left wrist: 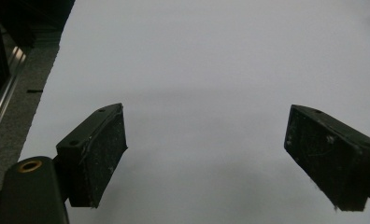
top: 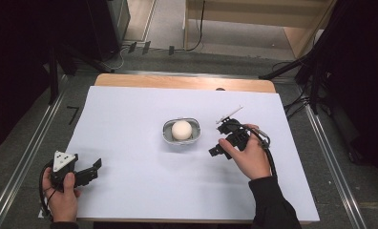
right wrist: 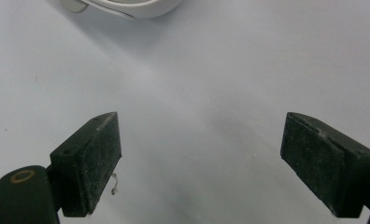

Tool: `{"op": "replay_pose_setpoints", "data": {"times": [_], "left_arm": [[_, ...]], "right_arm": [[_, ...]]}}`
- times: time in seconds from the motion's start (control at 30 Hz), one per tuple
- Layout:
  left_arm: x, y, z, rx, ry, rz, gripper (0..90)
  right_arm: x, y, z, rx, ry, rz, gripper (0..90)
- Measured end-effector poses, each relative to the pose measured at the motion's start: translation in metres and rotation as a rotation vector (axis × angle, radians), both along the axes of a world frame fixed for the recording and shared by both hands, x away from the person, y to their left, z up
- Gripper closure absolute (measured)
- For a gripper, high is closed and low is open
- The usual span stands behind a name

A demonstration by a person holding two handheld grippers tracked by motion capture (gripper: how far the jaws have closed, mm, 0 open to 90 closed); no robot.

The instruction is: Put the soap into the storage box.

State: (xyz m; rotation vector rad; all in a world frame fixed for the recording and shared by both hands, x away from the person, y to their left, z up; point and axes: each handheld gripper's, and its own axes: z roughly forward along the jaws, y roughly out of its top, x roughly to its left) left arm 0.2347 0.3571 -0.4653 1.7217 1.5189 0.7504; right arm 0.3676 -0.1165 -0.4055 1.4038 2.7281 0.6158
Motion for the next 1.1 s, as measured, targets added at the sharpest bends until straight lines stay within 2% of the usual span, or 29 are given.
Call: {"op": "replay_pose_setpoints", "data": {"times": [0.23, 0.4, 1.1], "left_arm": [[-0.001, 0.0, 0.0, 0.001, -0.003, -0.004, 13.9], [0.0, 0.0, 0.0, 0.002, -0.001, -0.003, 13.9], [0.0, -0.002, 0.0, 0.021, 0.001, -0.005, 13.9]], "right_arm": [[-0.015, -0.012, -0.011, 0.012, -0.001, -0.009, 8.4], [-0.026, -0.024, -0.018, 0.018, -0.001, -0.03, 8.3], [-0.063, -0.095, -0.047, 0.054, -0.034, -0.129, 8.4]]}}
